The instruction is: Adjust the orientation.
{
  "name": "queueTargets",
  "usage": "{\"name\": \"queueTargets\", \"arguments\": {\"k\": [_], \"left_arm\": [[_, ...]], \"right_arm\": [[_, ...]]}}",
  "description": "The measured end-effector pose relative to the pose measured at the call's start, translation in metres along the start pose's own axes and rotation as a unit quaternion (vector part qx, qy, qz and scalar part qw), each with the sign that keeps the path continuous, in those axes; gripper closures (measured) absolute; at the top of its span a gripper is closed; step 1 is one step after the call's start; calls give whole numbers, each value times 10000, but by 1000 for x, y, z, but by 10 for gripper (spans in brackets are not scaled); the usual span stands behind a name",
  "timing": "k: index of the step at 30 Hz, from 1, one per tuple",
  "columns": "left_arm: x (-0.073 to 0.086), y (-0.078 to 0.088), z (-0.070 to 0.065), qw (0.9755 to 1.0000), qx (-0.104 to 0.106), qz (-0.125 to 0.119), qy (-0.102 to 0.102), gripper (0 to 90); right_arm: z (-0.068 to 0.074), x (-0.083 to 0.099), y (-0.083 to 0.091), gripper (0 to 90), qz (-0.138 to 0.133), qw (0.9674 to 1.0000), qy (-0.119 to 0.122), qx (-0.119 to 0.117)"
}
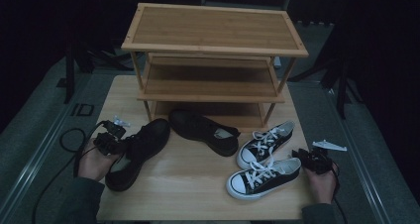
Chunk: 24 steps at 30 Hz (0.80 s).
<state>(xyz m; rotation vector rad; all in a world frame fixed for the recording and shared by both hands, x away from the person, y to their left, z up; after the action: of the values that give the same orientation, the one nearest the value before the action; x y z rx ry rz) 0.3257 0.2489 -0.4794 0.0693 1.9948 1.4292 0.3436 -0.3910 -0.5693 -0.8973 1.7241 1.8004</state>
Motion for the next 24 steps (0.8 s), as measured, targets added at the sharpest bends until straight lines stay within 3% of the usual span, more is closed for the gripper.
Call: {"name": "queueTargets", "arguments": {"k": [9, 24], "left_arm": [[-11, -6, 8, 9999, -71, 13, -86, 879], [-26, -17, 9, 9993, 140, -176, -299, 878]], "right_arm": [[0, 0, 0, 609, 2, 10000, -4, -4], [0, 0, 0, 607, -1, 10000, -19, -8]]}}
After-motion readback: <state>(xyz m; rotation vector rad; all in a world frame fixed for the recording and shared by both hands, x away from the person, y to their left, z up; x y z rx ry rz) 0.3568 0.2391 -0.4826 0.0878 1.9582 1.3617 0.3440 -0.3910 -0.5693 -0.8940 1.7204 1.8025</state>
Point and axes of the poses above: each handheld gripper's, and its own axes: y roughly backward along the jaws, x roughly out of its underside, z roughly to its left, the point moved 1 cm from there along -y, roughly forward along the jaws, and after that the axes turned 15 degrees about x, right-handed, at the moved point
